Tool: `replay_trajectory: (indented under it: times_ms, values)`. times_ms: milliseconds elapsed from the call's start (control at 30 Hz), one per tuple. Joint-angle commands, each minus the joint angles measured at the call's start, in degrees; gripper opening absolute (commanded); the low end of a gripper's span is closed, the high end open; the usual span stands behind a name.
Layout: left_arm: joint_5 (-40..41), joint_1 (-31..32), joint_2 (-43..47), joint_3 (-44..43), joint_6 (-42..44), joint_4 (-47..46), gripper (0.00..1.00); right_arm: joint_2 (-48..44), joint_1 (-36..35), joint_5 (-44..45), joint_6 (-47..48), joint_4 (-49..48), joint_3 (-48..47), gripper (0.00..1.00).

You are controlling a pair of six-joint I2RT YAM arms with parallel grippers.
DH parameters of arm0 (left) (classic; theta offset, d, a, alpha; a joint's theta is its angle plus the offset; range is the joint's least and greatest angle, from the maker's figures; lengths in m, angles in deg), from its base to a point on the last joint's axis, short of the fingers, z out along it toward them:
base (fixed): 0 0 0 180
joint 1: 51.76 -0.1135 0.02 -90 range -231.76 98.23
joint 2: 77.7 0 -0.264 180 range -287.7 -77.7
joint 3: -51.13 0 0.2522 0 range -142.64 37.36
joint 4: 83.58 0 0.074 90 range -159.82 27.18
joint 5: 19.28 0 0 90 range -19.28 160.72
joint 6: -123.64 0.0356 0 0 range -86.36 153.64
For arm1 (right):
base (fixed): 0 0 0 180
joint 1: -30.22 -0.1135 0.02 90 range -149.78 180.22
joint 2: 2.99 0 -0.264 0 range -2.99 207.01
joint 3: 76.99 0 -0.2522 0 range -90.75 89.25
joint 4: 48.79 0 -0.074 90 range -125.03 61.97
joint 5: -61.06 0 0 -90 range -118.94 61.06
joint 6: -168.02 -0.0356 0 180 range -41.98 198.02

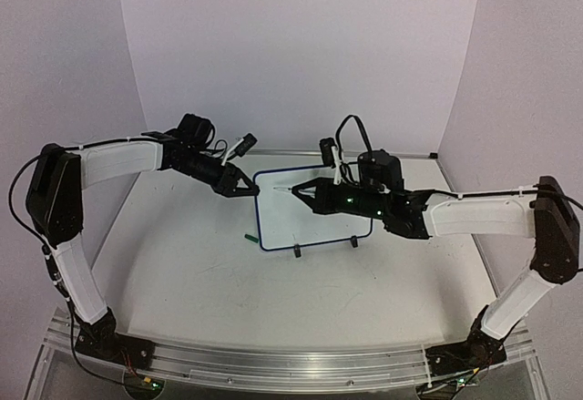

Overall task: Write a sentence on the whiteboard
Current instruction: Hold the whiteboard at the center of the board.

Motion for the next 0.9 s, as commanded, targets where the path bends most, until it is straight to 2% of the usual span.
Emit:
replay_trajectory:
  times_ms: [0, 133, 600, 867]
  values:
    - [1.41, -0.26, -1.64, -3.24, 1.44, -0.73, 0.34, 1.24, -0.16, -0.53, 0.61, -3.11, -2.78, 0.0]
    - [1.01, -0.23, -2.01, -3.83, 1.58, -0.72, 0.32, 1.93, -0.19, -0.82, 0.6, -3.27, -3.3, 0.0]
    - [0.59, -0.26, -2.97, -3.49, 3.66, -0.2, 0.01, 5.02, -0.28, 0.2, 1.66, -3.49, -6.53, 0.0]
    - [1.96, -0.14, -2.26, -2.19, 5.54, -0.39, 0.0, 7.79, -0.83, 1.51, 2.16, -3.54, -9.11, 0.0]
